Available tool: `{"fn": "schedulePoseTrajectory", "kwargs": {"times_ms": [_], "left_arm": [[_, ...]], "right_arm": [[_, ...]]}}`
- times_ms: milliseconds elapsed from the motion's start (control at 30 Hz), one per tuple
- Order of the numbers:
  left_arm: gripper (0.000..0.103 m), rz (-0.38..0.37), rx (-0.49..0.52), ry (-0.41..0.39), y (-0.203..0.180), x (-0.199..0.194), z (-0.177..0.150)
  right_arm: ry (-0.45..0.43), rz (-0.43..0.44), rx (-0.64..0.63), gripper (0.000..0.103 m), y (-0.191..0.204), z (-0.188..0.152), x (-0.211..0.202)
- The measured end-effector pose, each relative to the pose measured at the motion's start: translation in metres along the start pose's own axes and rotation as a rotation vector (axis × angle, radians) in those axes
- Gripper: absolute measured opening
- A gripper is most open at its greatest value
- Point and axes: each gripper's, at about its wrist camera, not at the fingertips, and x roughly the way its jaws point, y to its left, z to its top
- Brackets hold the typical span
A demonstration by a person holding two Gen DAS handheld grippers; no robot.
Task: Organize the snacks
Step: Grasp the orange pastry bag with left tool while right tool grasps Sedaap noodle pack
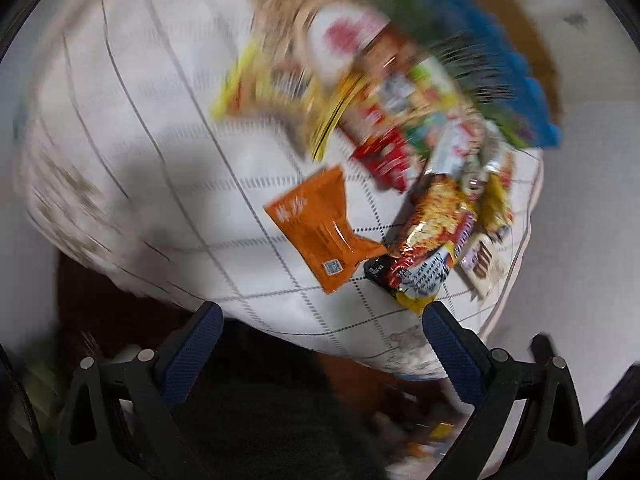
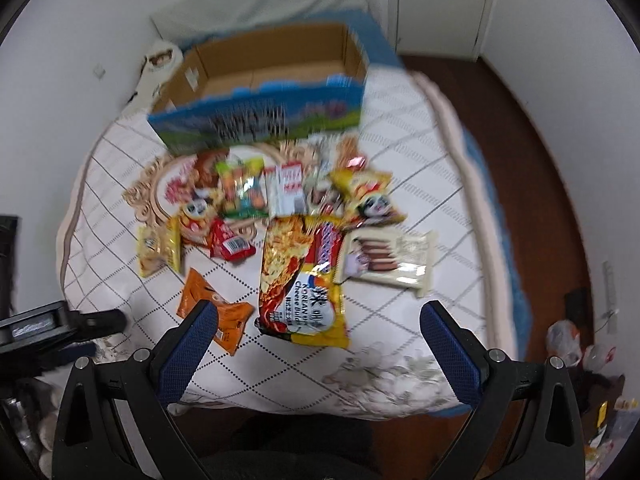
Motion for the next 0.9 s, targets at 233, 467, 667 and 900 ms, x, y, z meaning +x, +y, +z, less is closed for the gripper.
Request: {"fn": "schedulePoseTrajectory", "kwargs": {"times_ms": [233, 467, 667, 900], "left_arm": [[0.095, -0.135, -0.252, 0.170, 0.016, 0.093, 0.036], [0.057, -0.063, -0.221, 0.151, 0.005, 0.114, 0.047], [0.055, 0.241, 0.204, 0.017, -0.048, 0.084, 0.049], [0.056, 0.527, 0.595, -0.066, -0.101, 0.084, 0.037]], "right_arm": [[0.122, -0.006, -0.022, 0.103, 0.006, 0.010, 0.092], [0.248, 0.050, 0.044, 0.103, 0.007, 0.017, 0.155], [0.311, 0.050, 0.065, 0.103, 0.013, 0.023, 0.191], [0.371, 0.030, 0.098, 0.101, 0.026, 0.024, 0.232]]}}
